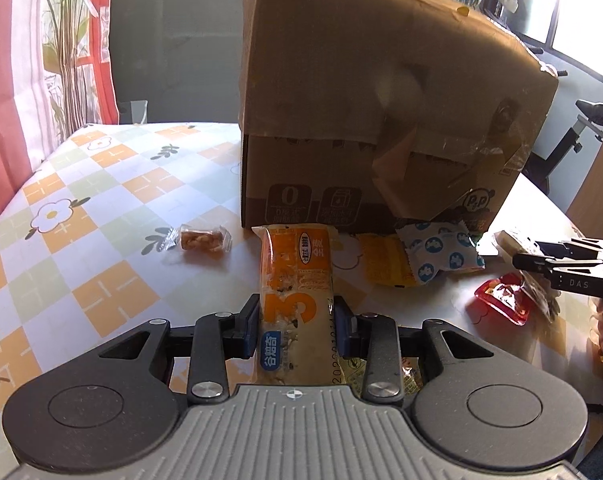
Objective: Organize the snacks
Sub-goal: 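Close the left tool on the bread package while the right tool lifts the cracker pack, then open the left tool and set the bread package back on the table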
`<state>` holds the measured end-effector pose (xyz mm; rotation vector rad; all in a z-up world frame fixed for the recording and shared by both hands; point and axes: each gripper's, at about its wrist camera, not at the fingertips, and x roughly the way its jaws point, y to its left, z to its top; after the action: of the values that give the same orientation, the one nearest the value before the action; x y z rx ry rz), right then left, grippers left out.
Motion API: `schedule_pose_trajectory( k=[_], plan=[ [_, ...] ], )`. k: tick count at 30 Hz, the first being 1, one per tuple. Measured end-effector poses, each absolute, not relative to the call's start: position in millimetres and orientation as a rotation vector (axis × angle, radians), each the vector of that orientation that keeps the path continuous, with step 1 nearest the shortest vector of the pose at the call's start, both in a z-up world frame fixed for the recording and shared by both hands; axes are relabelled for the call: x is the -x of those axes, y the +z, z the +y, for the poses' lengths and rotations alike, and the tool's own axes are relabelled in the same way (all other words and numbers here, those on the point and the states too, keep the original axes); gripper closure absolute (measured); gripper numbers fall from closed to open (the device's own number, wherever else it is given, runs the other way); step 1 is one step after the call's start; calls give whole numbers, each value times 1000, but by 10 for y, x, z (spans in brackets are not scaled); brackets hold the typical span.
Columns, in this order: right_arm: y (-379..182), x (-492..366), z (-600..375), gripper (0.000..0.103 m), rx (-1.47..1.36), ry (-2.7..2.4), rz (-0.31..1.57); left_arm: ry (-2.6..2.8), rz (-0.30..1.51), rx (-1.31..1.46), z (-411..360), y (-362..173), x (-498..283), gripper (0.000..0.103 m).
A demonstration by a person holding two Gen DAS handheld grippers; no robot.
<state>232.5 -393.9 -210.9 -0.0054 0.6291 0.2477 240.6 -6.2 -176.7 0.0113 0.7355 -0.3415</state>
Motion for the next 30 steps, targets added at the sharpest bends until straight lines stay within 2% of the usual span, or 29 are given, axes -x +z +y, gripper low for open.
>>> schedule_pose_trajectory(
  k=[13,18,19,20,22,30],
  plan=[
    [-1569,-2000,-4135,55,-87,236,508,-339,559,52,-34,-1267,-2262,65],
    [-1325,-1973,-4088,55,-77,258,441,-331,620,74,-9,-1348,-2319,65],
    [-1300,-1969,-4070,55,-75,263,435,-327,647,89,12,-1387,-2337,60],
    [-1287,-1964,-4053,55,-73,268,433,-316,668,96,19,-1437,-2346,51],
    [-1304,-1972,-4005,55,-67,275,439,-273,689,74,-21,-1522,-2349,41],
    [-1397,-1945,-3984,55,-88,268,476,-223,802,-74,-305,-1941,-2553,42]
  ],
)
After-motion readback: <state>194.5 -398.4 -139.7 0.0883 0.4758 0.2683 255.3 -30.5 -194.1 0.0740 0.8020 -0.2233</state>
